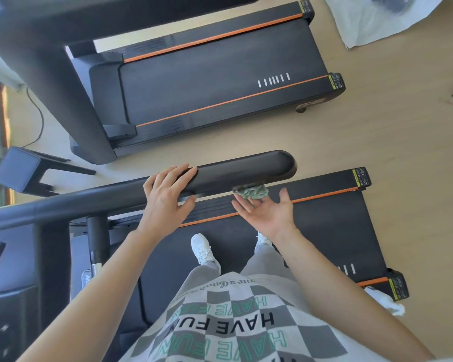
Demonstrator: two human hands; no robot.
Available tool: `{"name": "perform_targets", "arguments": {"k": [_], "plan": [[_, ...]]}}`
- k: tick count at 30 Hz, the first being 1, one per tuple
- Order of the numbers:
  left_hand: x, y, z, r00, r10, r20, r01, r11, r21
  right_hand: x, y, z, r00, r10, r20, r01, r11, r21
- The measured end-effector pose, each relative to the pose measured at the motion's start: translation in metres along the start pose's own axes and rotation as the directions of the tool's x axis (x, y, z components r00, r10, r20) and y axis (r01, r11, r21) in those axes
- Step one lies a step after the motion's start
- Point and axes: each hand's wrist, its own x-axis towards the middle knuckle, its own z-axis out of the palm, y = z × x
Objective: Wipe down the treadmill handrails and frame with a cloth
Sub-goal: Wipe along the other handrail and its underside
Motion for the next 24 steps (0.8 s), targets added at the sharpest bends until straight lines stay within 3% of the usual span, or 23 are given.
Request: {"name": "perform_targets", "arguments": {"k": [4,13,16,24], "plan": [[-0.009,-0.017,-0.01,1.0,-0.002,-0.016,0.002,1.0,0.001,0.004,0.037,0.015,0.998,0.066,-0.019,-0.066,0.997,-0.032],[-0.074,-0.115,-0.066,0.905,-0.389,-0.171,0.406,0.911,0.078,0.016,0.111,0.043,0.985,0.162,-0.061,-0.167,0.98,-0.106],[-0.089,-0.135,-0.069,0.935,-0.318,-0.158,0.341,0.927,0.156,0.019,0.139,0.052,0.979,0.189,-0.075,-0.197,0.974,-0.112],[-0.095,-0.153,-0.048,0.927,-0.268,-0.263,0.282,0.959,0.017,0.032,0.207,0.078,0.956,0.271,-0.109,-0.285,0.946,-0.151]]}}
